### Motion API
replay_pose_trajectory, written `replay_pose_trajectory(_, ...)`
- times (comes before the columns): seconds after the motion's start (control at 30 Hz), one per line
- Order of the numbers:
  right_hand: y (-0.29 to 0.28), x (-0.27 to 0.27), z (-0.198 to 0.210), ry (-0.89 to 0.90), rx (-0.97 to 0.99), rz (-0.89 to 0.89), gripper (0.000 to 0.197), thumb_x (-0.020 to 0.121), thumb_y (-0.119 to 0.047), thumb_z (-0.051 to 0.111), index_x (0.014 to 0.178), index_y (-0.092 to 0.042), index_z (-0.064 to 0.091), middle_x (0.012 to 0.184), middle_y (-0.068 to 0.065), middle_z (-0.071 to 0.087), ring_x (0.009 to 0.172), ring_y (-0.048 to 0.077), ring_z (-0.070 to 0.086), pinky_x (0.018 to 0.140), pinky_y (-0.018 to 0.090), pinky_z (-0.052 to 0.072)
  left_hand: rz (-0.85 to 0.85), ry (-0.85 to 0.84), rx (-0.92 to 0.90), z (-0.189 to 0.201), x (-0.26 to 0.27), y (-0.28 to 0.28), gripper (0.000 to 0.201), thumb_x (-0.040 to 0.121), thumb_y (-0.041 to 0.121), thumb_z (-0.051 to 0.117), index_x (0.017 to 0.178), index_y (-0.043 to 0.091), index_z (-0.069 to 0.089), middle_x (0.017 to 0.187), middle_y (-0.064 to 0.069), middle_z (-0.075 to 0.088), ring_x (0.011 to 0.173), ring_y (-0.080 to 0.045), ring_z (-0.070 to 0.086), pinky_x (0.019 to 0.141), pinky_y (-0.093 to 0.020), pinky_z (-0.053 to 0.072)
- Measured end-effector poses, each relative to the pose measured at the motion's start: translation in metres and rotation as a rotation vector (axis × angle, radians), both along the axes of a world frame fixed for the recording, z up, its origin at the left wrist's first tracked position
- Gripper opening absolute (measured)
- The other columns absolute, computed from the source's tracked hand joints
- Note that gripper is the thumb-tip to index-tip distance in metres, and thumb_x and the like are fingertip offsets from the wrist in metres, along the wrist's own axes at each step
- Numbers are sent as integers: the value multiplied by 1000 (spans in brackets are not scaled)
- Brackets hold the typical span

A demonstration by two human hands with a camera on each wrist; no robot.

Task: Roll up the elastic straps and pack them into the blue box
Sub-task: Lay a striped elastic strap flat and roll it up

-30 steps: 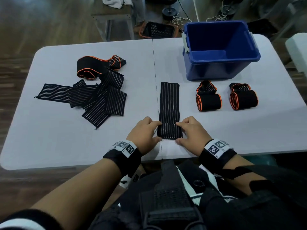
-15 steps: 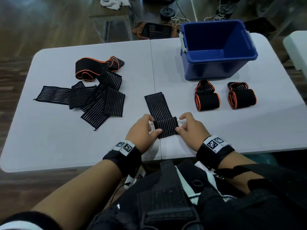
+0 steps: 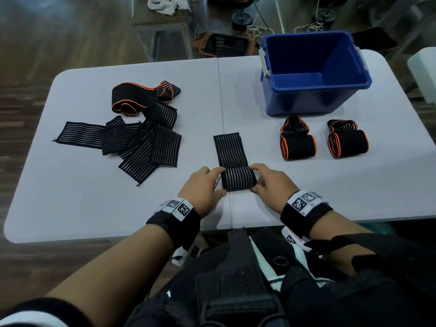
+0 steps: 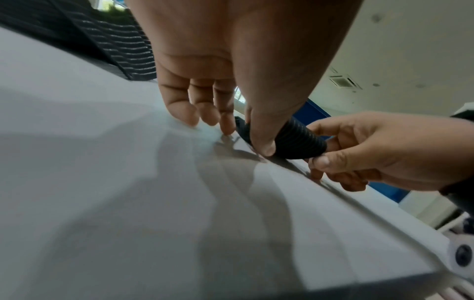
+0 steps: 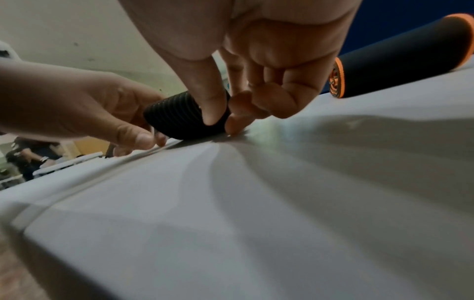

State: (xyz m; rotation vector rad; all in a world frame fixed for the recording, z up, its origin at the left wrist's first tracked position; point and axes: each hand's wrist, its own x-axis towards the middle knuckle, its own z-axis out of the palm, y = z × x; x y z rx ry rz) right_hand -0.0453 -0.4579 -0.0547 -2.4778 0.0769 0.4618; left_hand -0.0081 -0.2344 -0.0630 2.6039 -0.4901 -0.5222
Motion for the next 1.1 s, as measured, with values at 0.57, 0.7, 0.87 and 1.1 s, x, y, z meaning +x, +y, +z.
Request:
replay_pose_trajectory(0.57,20,31,8,72,-36,-291,35,93,-42,59,95,-7,65,91,1,67,91,23,63,75,32,47,322,162,-120,10,21,-11,43,94,52,57,78,13,68,75,0,70,79,-19,65,73,-35,52)
replay_pose_trajectory(0.7,22,36,1,149,166,-439,50,80,-49,74,109,-9,64,102,-1,65,98,21,63,87,32,49,368,102,-157,10,22,-10,30,86,48,68,90,22,55,85,3,67,81,-15,63,73,-35,51)
replay_pose_trajectory(0.87,32,41,13,185,570,-533,19,80,-22,81,74,-7,71,80,15,75,74,27,72,82,44,59,371,37,-197,14,24,-9,34,82,34,76,100,21,50,101,-2,58,86,-17,58,73,-31,44)
replay_pose_trajectory(1.1,43,43,23,136,695,-485,36,66,-6,83,93,-11,60,97,19,67,85,30,69,70,48,61,332,11,-271,17,18,-4,65,72,27,84,126,21,49,117,2,49,106,-15,53,91,-30,47)
